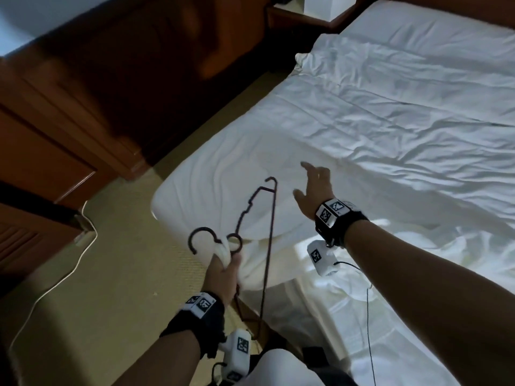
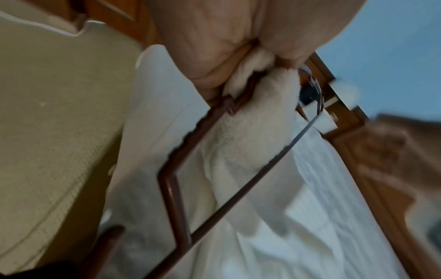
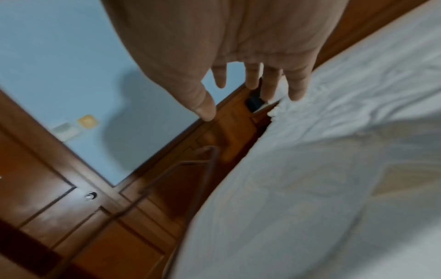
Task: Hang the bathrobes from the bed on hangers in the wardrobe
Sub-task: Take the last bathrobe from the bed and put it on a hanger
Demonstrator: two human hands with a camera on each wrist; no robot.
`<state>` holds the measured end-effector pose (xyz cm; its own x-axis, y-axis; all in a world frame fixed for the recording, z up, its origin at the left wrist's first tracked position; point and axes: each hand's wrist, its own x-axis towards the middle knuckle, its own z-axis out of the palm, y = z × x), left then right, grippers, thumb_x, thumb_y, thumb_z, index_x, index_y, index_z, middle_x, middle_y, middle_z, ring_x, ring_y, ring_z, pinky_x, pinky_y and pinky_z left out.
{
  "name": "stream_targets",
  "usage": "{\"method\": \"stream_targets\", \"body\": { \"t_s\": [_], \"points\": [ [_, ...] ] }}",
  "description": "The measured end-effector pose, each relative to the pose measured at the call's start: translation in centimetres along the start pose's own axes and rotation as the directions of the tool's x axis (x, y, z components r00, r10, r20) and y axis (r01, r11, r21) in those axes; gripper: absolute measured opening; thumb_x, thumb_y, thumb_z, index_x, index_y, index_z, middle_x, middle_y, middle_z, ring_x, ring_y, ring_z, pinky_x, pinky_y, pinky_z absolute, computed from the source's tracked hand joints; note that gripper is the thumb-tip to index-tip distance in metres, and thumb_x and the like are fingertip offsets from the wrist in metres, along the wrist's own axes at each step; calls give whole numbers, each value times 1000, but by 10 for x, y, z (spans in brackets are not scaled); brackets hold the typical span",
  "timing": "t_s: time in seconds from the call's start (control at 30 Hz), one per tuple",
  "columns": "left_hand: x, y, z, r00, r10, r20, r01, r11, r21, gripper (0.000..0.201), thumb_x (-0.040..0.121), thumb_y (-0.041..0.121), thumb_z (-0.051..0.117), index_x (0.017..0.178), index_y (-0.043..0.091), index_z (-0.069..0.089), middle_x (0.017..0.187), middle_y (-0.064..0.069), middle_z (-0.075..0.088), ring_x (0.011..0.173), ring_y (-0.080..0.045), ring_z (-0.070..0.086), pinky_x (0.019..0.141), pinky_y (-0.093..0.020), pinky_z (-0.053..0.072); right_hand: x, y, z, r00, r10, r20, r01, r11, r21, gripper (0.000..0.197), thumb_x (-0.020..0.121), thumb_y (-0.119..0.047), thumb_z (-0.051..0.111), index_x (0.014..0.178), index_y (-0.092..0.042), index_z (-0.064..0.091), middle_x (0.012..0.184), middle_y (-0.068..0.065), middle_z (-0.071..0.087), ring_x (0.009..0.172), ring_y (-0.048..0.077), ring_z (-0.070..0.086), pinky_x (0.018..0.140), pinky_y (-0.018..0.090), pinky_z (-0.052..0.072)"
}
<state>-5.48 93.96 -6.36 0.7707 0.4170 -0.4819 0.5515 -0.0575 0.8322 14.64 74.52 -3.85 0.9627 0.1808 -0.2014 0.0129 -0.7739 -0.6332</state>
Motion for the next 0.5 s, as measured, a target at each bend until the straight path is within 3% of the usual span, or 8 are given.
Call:
{"method": "stream_targets", "body": {
  "t_s": [0.07,0.13,0.2,0.3,0.37,0.43,0.5],
  "points": [
    [7,5,-18,996,-1,-87,-2,999,-34,27,86,42,62,113,38,56,113,1,66,108,-23,62,95,-45,50,-2,13,17,979,123,161,-99,984,-150,65,88,-22,63,145,-27,33,144,11,21,120,35,51,102,39,44],
    [11,14,-36,994,30,-108,-28,999,21,19,93,41,58,110,33,58,106,0,67,102,-24,63,88,-43,52,-10,21,38,942,155,299,-62,952,-299,68,85,-23,66,145,-28,34,146,10,21,121,35,52,100,38,46],
    [12,23,-53,992,78,-95,-72,995,71,20,93,45,56,106,31,62,101,0,69,97,-20,65,85,-41,54,-19,20,60,914,112,390,21,946,-323,77,84,-30,68,149,-32,26,151,8,16,130,33,42,104,41,44],
    [7,37,-77,985,164,-58,-152,974,167,13,95,38,57,99,28,64,95,1,69,90,-14,65,78,-30,51,-24,11,92,885,-34,465,184,941,-282,95,79,-52,70,151,-40,10,157,5,7,142,31,22,110,48,36],
    [3,45,-92,982,185,-31,-175,964,200,10,95,36,57,99,30,64,95,4,70,88,-9,65,76,-25,49,-26,1,106,869,-104,483,268,921,-283,103,73,-62,70,150,-46,4,159,3,3,143,30,16,110,49,35],
    [-3,52,-109,980,199,-22,-190,958,215,14,94,39,59,101,31,66,95,5,72,89,-8,67,77,-25,51,-26,-6,115,866,-138,481,330,880,-342,97,72,-68,66,149,-48,10,159,4,9,140,31,20,108,46,36],
    [-10,60,-125,978,207,-21,-195,949,248,19,92,42,61,104,28,68,95,6,73,91,-9,68,79,-28,53,-23,-11,122,866,-130,483,351,846,-401,73,76,-70,54,142,-45,34,153,4,26,136,32,30,107,43,39]
  ]
}}
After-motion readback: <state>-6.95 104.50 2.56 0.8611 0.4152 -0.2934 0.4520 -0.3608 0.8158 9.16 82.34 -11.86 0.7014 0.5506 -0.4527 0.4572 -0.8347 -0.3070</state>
